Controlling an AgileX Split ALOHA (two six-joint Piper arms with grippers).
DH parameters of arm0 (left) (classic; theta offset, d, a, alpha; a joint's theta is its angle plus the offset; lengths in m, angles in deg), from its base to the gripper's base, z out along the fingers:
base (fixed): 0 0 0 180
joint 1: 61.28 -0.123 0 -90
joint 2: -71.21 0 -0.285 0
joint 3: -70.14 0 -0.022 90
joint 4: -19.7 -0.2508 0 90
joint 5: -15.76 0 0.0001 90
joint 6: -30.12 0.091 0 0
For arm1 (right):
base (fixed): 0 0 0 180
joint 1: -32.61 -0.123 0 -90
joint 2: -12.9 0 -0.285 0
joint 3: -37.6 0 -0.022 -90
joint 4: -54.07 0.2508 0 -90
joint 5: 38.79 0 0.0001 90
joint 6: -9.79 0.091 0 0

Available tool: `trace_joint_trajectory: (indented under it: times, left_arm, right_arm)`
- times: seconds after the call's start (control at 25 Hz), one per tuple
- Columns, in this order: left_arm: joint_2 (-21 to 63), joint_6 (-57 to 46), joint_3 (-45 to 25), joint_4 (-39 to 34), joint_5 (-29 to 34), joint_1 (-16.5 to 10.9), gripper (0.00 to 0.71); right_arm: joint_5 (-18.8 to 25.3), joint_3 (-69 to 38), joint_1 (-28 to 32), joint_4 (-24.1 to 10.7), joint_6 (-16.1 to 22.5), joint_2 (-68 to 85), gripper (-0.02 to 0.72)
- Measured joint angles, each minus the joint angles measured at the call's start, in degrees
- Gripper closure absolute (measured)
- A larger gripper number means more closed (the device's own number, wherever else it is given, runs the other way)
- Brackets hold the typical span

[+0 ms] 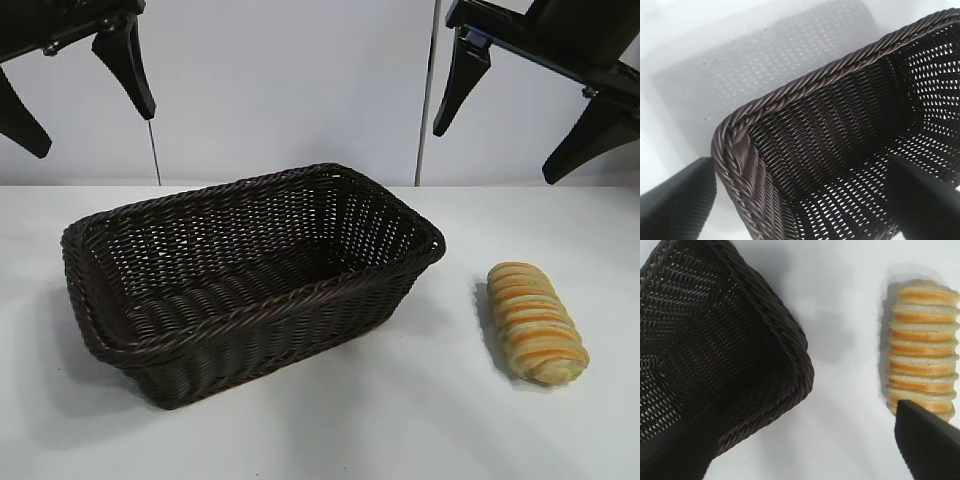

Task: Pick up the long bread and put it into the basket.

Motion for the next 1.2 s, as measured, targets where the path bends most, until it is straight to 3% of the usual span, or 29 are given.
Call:
trace_joint_trajectory:
  times: [1.2]
  left_arm:
    - [0.0, -0.1, -0.2, 0.0, -1.9, 0.0, 0.051]
  right_arm:
    - [0.3, 0.0, 0.0, -0.6, 0.0, 0.0, 0.017]
